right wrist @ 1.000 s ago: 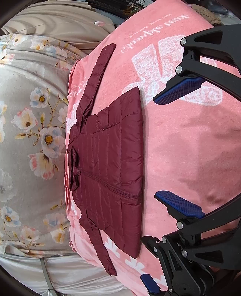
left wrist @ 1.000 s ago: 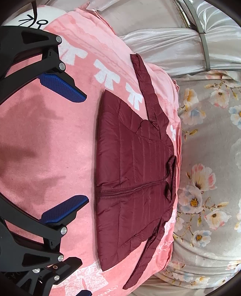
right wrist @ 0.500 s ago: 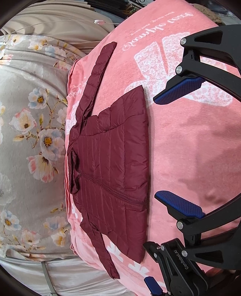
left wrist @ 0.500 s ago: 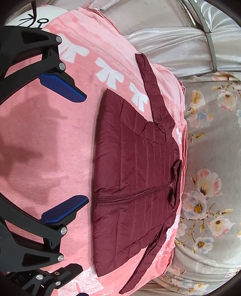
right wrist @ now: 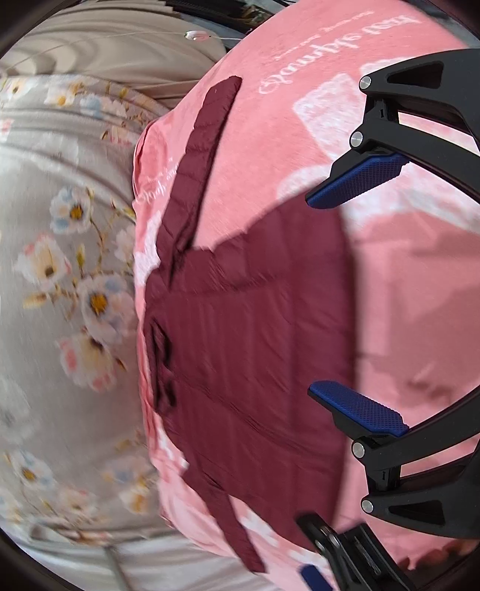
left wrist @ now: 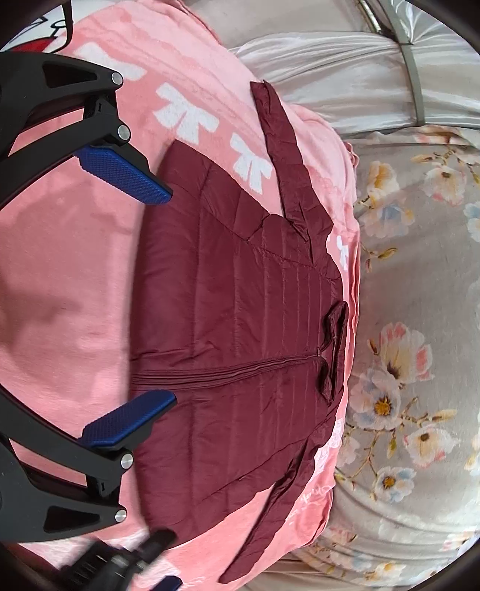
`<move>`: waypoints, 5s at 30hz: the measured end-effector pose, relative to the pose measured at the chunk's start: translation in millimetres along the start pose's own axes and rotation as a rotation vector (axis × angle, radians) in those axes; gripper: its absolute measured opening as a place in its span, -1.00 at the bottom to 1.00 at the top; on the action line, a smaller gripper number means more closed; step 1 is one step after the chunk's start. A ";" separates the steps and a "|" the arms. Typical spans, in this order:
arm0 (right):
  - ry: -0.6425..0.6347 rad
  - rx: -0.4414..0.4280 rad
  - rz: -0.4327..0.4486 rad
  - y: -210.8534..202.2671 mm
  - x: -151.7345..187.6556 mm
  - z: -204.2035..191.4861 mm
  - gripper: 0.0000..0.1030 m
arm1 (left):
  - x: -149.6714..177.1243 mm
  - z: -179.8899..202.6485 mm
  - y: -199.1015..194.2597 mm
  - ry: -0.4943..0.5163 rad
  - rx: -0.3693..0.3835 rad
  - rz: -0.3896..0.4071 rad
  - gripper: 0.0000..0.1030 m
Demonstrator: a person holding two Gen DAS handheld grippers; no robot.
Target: Fold large clothes
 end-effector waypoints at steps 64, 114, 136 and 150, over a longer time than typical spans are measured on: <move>-0.104 -0.622 -0.295 178.8 -34.4 -227.6 -0.89 | -64.5 -152.3 145.1 -0.312 -0.031 -0.039 0.90; 0.368 -0.209 -0.279 290.6 -109.8 2.5 -0.99 | -86.7 -103.7 279.1 -0.350 0.109 -0.167 -0.96; -0.051 -0.309 -0.197 220.3 -78.7 -114.3 -0.78 | -127.4 -76.1 237.8 -0.290 0.137 -0.082 -0.57; -0.219 -0.252 -0.312 239.4 -13.5 -152.8 -0.82 | -92.4 -49.7 267.5 -0.254 0.157 -0.141 -0.57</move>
Point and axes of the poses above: each gripper's, at about its wrist camera, not at the fingertips, and y roughly the way its jaws point, z to its right, x to its underside, the point moved 10 cm from there along y, roughly the way its jaws point, and after that the axes turned 15 degrees about y, right-handed, at the moved point
